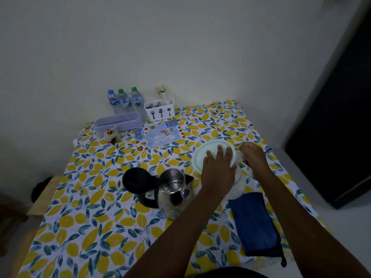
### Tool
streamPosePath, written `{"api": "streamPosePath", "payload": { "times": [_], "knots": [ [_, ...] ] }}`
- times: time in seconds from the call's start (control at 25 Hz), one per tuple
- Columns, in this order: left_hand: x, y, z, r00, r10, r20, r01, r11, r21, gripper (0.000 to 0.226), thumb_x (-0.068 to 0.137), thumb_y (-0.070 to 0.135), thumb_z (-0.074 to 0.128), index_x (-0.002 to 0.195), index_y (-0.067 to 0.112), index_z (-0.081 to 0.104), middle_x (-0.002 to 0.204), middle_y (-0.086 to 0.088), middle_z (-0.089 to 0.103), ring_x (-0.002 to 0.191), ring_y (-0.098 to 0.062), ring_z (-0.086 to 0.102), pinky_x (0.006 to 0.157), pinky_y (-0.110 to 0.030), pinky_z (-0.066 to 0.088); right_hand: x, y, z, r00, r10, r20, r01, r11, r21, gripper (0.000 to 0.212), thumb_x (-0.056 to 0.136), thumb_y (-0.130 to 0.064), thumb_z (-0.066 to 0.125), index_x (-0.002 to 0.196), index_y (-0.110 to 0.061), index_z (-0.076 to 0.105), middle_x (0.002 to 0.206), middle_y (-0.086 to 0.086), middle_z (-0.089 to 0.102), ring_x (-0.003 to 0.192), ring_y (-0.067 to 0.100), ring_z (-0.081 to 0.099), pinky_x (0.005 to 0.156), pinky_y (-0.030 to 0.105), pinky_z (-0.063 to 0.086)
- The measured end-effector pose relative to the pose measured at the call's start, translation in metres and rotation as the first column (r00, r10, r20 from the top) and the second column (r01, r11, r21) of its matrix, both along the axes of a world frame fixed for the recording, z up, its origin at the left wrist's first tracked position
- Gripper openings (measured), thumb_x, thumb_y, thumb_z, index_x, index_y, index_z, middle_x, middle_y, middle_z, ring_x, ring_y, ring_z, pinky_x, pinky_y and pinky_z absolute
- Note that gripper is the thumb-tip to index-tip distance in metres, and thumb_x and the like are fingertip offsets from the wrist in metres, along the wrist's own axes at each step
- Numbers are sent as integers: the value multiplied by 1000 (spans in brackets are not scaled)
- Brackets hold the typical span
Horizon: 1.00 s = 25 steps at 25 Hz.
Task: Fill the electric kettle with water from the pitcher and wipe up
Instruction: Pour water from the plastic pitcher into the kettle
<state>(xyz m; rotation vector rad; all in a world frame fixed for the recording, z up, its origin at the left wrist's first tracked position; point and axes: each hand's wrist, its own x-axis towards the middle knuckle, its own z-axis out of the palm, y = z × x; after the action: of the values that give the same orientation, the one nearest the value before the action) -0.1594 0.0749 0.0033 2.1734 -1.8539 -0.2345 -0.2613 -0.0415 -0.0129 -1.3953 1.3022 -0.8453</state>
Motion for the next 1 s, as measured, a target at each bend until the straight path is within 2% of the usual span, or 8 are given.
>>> {"api": "streamPosePath", "payload": {
  "times": [0.08, 0.16, 0.28, 0.44, 0.64, 0.8, 0.92, 1.0],
  "knots": [
    [-12, -16, -4, 996, -82, -22, 83, 996, 15, 61, 99, 43, 36, 151, 18, 14, 160, -12, 13, 142, -48, 11, 113, -55, 19, -22, -14, -12, 998, -55, 31, 54, 998, 39, 14, 87, -19, 55, 73, -16, 58, 70, 1, 53, 63, 16, 49, 61, 31, 41],
    [-22, -32, -10, 984, -161, -72, 163, 986, 21, 66, 98, 43, 41, 151, 17, 13, 161, -9, 11, 145, -41, 8, 116, -52, 17, -43, -31, -23, 987, -148, 59, 142, 986, 86, 22, 86, -19, 57, 64, -20, 58, 69, 2, 51, 66, 19, 48, 63, 33, 39],
    [-40, -59, -23, 960, -259, -103, 261, 965, 7, 70, 96, 39, 47, 151, 11, 12, 161, -10, 9, 146, -35, 6, 118, -48, 15, -75, -57, -31, 966, -250, 68, 235, 956, 173, 25, 84, -17, 59, 60, -19, 54, 63, 4, 49, 48, 9, 47, 45, 21, 35],
    [-65, -93, -39, 937, -338, -84, 340, 940, 11, 68, 96, 31, 49, 150, 10, 14, 161, -10, 6, 147, -32, 2, 118, -45, 13, -107, -88, -47, 958, -250, 138, 231, 963, 138, 17, 86, -17, 59, 69, -12, 56, 58, 5, 43, 45, 13, 37, 47, 25, 30],
    [-76, -128, -65, 922, -386, -33, 387, 922, -2, 62, 96, 25, 50, 149, 10, 21, 160, -11, 13, 147, -32, 9, 116, -47, 19, -124, -124, -67, 941, -272, 201, 239, 956, 173, 15, 85, -19, 58, 79, -5, 58, 55, 9, 37, 40, 15, 29, 39, 20, 22],
    [-85, -148, -77, 922, -381, 69, 384, 922, -45, 62, 93, 27, 56, 146, 9, 29, 154, -16, 30, 141, -38, 28, 107, -50, 35, -123, -156, -74, 951, -280, 134, 238, 934, 266, 15, 82, -11, 58, 68, -6, 55, 51, 7, 35, 39, 16, 28, 40, 21, 20],
    [-97, -159, -80, 932, -342, 122, 349, 936, -46, 63, 89, 31, 61, 142, 9, 36, 149, -16, 40, 135, -37, 39, 102, -47, 42, -126, -172, -76, 954, -275, 118, 234, 931, 282, 10, 73, -12, 56, 64, -7, 56, 56, 12, 39, 47, 19, 32, 42, 23, 25],
    [-109, -164, -80, 937, -326, 123, 331, 943, -23, 63, 86, 33, 64, 140, 8, 41, 146, -15, 44, 132, -36, 44, 99, -44, 46, -133, -174, -82, 959, -274, 74, 249, 939, 237, 13, 78, -7, 51, 66, -5, 55, 60, 13, 45, 49, 20, 38, 40, 22, 31]
  ]
}}
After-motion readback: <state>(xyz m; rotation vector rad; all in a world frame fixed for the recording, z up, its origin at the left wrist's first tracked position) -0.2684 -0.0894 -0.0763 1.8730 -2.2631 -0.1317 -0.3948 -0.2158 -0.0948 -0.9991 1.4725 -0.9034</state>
